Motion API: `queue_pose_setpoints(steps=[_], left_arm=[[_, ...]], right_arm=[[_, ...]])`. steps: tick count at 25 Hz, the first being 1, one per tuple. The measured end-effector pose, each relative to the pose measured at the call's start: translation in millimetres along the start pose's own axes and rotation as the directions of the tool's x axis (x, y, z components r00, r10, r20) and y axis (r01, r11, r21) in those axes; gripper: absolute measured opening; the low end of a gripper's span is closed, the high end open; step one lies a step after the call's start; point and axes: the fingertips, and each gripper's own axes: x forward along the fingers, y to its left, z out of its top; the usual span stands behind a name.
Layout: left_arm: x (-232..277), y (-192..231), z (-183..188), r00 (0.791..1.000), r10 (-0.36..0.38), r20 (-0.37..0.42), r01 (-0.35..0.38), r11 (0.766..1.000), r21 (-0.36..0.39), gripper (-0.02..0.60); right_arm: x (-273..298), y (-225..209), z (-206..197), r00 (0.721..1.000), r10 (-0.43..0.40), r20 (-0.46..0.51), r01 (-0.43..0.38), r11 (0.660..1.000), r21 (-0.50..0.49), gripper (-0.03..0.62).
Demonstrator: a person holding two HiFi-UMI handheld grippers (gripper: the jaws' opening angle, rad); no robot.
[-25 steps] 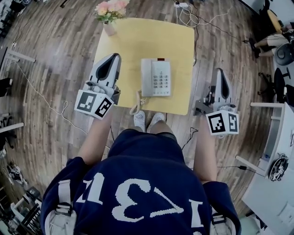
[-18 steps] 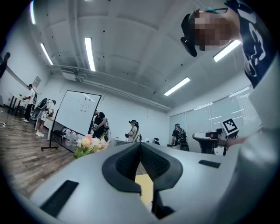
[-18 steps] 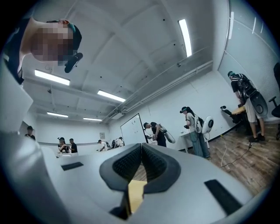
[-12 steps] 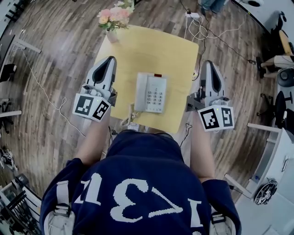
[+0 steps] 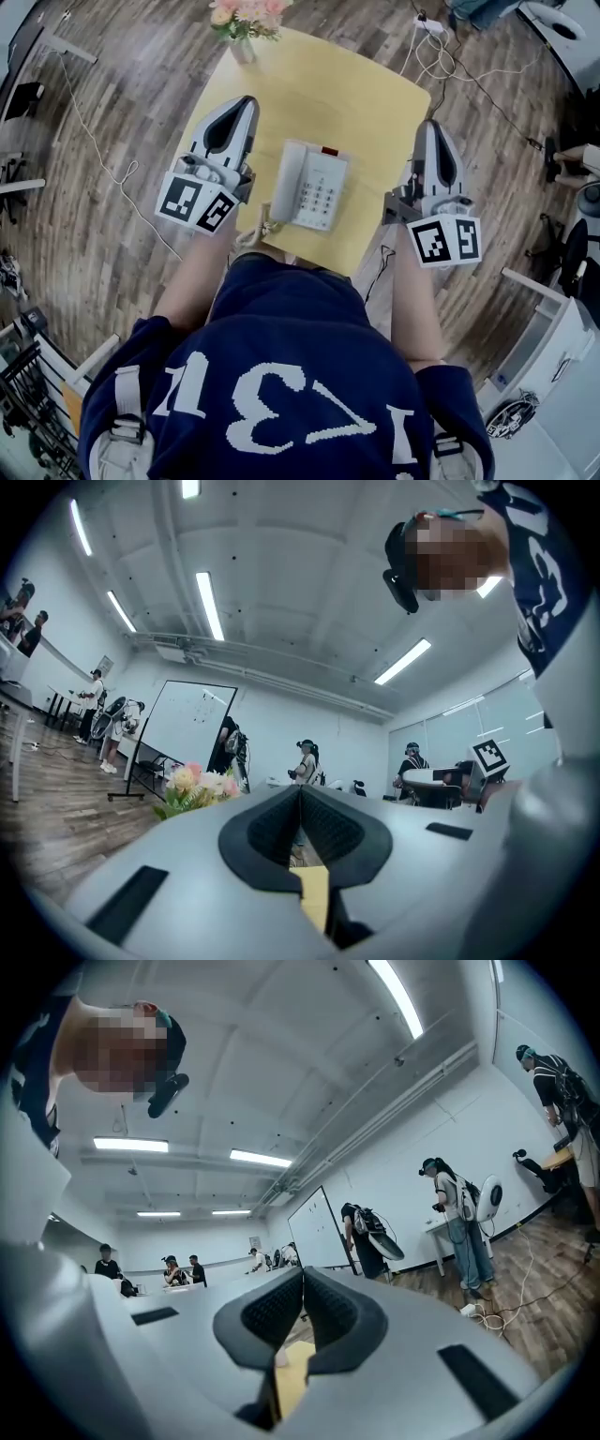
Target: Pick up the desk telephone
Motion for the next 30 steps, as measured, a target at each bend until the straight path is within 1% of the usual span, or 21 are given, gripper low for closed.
queue_pose_setpoints(steps=[3, 7, 11, 12, 13, 14, 15, 16, 17, 19, 20, 21, 24, 25, 26, 27, 30], left_arm=[[5.1, 3.8, -15.9, 0.998, -0.033, -0.046, 0.032, 0.999, -0.037, 0.015], [7.8, 8.0, -47.1, 0.991, -0.088, -0.103, 0.076, 0.991, -0.112, 0.015], [10.9, 11.8, -79.7, 0.979, -0.133, -0.152, 0.106, 0.979, -0.172, 0.017], [10.1, 12.7, -87.6, 0.976, -0.142, -0.164, 0.11, 0.976, -0.19, 0.017], [8.9, 13.7, -94.8, 0.973, -0.15, -0.173, 0.113, 0.971, -0.21, 0.017], [7.6, 14.7, -101.0, 0.971, -0.158, -0.177, 0.115, 0.966, -0.232, 0.018], [6.6, 15.4, -107.1, 0.969, -0.166, -0.182, 0.117, 0.96, -0.253, 0.023], [5.7, 15.7, -114.6, 0.965, -0.174, -0.195, 0.117, 0.955, -0.273, 0.045], [5.0, 15.7, -124.2, 0.959, -0.183, -0.218, 0.115, 0.949, -0.292, 0.084], [4.0, 16.1, -146.0, 0.942, -0.203, -0.268, 0.106, 0.936, -0.337, 0.16], [3.1, 16.9, -155.9, 0.934, -0.211, -0.287, 0.099, 0.928, -0.359, 0.186], [1.2, 18.5, -164.3, 0.93, -0.213, -0.301, 0.089, 0.922, -0.378, 0.206], [-8.9, 28.6, -186.8, 0.927, -0.189, -0.325, 0.035, 0.904, -0.426, 0.226], [-12.2, 30.7, -195.5, 0.92, -0.194, -0.34, 0.022, 0.893, -0.449, 0.238], [-15.1, 30.5, -204.6, 0.909, -0.213, -0.359, 0.017, 0.879, -0.477, 0.258], [-18.0, 28.1, -213.7, 0.892, -0.244, -0.379, 0.019, 0.861, -0.509, 0.269], [-29.1, 13.8, -238.2, 0.829, -0.353, -0.433, 0.029, 0.801, -0.598, 0.29]], right_arm=[[4.2, -4.2, -16.5, 0.999, -0.024, -0.037, 0.025, 1.0, 0.011, 0.028], [5.0, -8.2, -44.1, 0.994, -0.048, -0.098, 0.049, 0.999, 0.009, 0.028], [11.4, -5.4, -80.8, 0.982, -0.006, -0.189, 0.014, 0.999, 0.039, 0.029], [11.4, -4.1, -96.1, 0.973, 0.011, -0.232, 0.003, 0.998, 0.059, 0.029], [10.0, -3.4, -115.1, 0.957, 0.031, -0.29, -0.005, 0.996, 0.091, 0.029], [7.6, -3.0, -136.3, 0.934, 0.056, -0.353, -0.008, 0.99, 0.137, 0.031], [4.2, -2.7, -157.7, 0.907, 0.087, -0.411, -0.005, 0.981, 0.196, 0.074], [-0.2, -2.0, -177.3, 0.882, 0.117, -0.456, 0.002, 0.967, 0.253, 0.151], [-5.5, -1.8, -194.3, 0.862, 0.138, -0.489, 0.013, 0.956, 0.292, 0.185], [-17.0, -6.3, -222.1, 0.836, 0.135, -0.531, 0.044, 0.949, 0.312, 0.193], [-22.5, -10.0, -235.2, 0.827, 0.128, -0.548, 0.066, 0.945, 0.32, 0.197], [-28.2, -13.5, -248.7, 0.816, 0.13, -0.563, 0.09, 0.934, 0.347, 0.201], [-44.7, -17.6, -284.2, 0.778, 0.188, -0.599, 0.148, 0.872, 0.466, 0.236], [-49.0, -17.3, -291.9, 0.765, 0.206, -0.61, 0.151, 0.863, 0.481, 0.238], [-52.5, -16.7, -298.1, 0.753, 0.222, -0.62, 0.147, 0.861, 0.488, 0.239], [-55.5, -16.1, -303.2, 0.743, 0.238, -0.626, 0.141, 0.858, 0.494, 0.24], [-63.4, -14.5, -314.1, 0.727, 0.274, -0.63, 0.134, 0.843, 0.521, 0.244]])
